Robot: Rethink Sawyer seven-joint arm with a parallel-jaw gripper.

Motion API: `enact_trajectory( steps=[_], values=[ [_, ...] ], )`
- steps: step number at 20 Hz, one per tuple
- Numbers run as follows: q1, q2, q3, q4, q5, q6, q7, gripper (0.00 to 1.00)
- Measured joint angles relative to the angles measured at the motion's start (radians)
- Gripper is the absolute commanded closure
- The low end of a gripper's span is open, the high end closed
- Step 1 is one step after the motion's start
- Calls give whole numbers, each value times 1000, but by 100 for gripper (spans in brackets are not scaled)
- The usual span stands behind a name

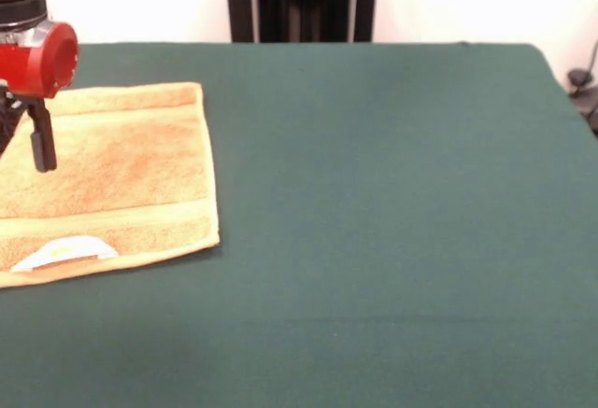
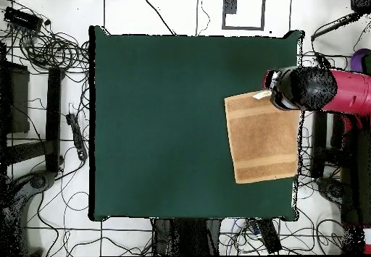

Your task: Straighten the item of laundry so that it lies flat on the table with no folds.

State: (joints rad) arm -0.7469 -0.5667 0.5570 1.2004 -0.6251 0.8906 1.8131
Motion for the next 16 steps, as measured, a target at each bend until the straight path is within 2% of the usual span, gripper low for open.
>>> enact_trajectory(
  steps=[8, 10, 16],
  values=[
    [7, 7, -10, 15, 16, -138, 1, 0],
    [21, 3, -35, 30, 56, -148, 15, 0],
    [101, -5, -182, 141, 308, -148, 216, 0]
  ],
)
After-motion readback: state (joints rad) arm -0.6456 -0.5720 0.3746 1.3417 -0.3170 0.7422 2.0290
